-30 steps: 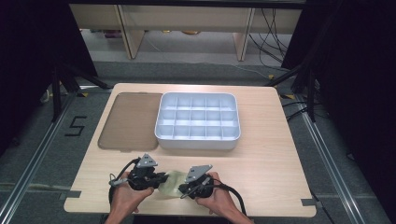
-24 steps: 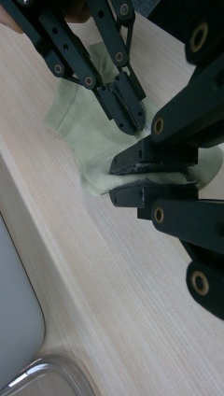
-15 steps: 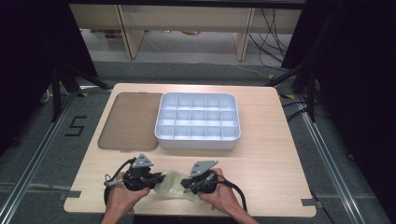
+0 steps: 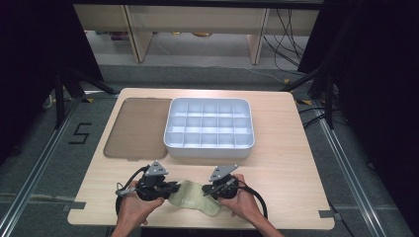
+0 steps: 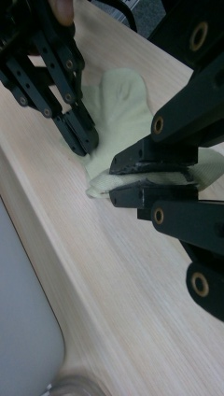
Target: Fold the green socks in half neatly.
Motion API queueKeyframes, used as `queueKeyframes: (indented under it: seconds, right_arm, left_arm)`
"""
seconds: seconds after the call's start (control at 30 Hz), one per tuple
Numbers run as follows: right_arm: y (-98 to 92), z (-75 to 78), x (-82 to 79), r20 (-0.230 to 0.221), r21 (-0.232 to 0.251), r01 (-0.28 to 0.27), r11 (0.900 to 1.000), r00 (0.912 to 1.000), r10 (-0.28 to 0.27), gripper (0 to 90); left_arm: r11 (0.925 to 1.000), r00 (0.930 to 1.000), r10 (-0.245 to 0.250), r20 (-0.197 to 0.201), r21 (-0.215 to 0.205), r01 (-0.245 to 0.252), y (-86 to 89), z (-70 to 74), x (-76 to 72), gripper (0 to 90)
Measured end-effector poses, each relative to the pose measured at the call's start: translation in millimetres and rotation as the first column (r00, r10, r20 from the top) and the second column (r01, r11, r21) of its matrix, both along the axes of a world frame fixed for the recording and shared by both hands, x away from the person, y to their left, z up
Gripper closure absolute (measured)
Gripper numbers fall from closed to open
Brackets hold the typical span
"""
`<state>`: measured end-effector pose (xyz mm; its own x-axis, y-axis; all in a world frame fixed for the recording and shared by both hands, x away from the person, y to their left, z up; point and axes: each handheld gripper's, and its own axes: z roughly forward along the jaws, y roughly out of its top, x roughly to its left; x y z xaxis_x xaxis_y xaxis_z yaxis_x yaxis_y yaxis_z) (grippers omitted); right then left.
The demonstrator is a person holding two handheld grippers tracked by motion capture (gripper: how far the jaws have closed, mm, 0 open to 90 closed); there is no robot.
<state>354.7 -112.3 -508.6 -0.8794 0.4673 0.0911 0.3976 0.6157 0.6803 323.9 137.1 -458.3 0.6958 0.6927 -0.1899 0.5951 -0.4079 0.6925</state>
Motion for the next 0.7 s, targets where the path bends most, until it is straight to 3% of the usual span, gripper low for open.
queueKeyframes:
  seconds: [0.03,0.07,0.1,0.33,0.4,0.53,0.6,0.63,0.7]
  right_arm:
    - [1.9,-4.2,0.2,0.028,0.042,0.014,0.999,0.9995,-0.015,86.6]
    - [-0.2,-1.0,1.1,0.004,0.009,-0.003,1.000,1.0000,0.003,86.6]
    - [-0.3,-1.0,1.1,-0.001,0.009,0.000,1.000,1.0000,0.000,86.6]
    - [-1.7,-1.8,4.4,-0.016,0.029,-0.009,1.000,0.9998,0.009,86.0]
    - [-4.6,0.7,5.3,-0.023,0.055,0.005,0.998,0.9997,-0.004,85.7]
    - [-21.0,17.1,6.7,0.014,0.070,0.029,0.997,0.9994,-0.030,85.8]
    - [-31.1,20.6,4.0,-0.003,0.064,0.055,0.996,0.9985,-0.055,86.0]
    - [-36.8,19.4,4.8,0.008,0.052,0.050,0.997,0.9987,-0.051,86.2]
    - [-43.3,16.8,2.4,-0.010,0.043,0.050,0.998,0.9987,-0.050,86.2]
  left_arm:
    - [1.0000,1.0000,0.005,0.007,-0.007,-0.005,-3.3,0.0,0.3,82.7]
    - [0.9999,1.0000,-0.005,-0.001,-0.012,0.005,-6.2,0.8,1.0,82.7]
    - [0.9997,0.9999,-0.013,-0.003,-0.019,0.013,-9.9,0.9,1.5,82.7]
    - [0.9980,0.9984,-0.057,-0.007,-0.028,0.057,-33.4,2.7,5.8,82.6]
    - [0.9980,0.9983,-0.057,-0.008,-0.026,0.057,-35.7,2.5,7.2,82.7]
    - [0.9983,0.9986,-0.051,-0.012,-0.029,0.050,-35.2,1.1,8.8,82.8]
    - [0.9984,0.9986,-0.053,-0.006,-0.021,0.053,-34.0,1.3,8.3,82.8]
    - [0.9984,0.9987,-0.050,-0.009,-0.027,0.050,-33.8,1.2,8.2,82.8]
    - [0.9986,0.9989,-0.046,-0.007,-0.025,0.046,-33.9,1.2,7.7,82.8]
